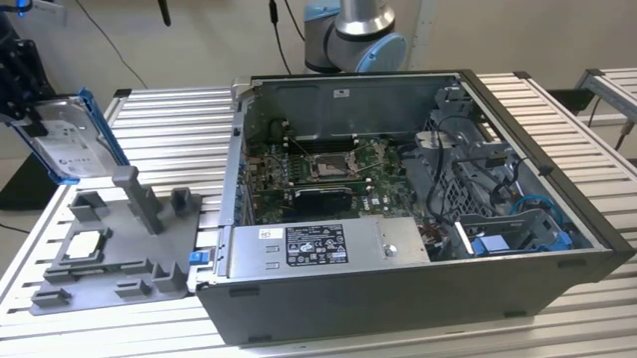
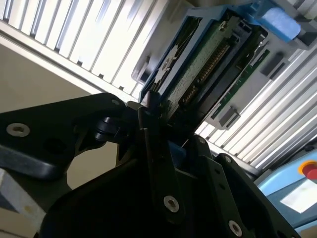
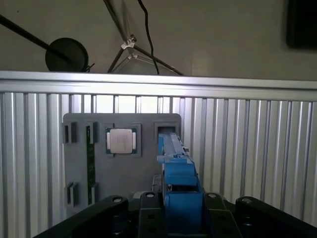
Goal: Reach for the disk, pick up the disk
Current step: 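Pick up the disk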
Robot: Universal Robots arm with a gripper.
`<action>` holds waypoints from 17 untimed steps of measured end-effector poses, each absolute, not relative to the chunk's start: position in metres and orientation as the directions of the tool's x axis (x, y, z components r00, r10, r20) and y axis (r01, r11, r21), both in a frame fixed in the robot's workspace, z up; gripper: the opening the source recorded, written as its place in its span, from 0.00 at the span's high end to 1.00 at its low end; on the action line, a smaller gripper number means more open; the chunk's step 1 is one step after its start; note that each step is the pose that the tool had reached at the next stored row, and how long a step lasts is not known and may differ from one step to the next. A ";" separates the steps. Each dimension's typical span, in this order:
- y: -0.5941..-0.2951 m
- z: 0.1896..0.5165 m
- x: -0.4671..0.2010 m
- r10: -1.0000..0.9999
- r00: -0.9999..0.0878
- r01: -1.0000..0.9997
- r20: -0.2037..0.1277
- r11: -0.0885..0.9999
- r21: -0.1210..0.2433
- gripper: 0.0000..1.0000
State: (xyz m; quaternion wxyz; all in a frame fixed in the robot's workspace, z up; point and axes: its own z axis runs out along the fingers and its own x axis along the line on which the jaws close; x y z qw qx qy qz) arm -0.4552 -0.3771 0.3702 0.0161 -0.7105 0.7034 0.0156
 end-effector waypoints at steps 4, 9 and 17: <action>-0.377 0.382 -0.455 -0.999 0.010 -1.000 -0.045 -0.010 -0.001 1.00; -0.377 0.400 -0.455 -0.999 0.010 -1.000 -0.045 -0.010 -0.001 1.00; -0.377 0.425 -0.455 -0.999 0.010 -1.000 -0.045 -0.010 -0.001 1.00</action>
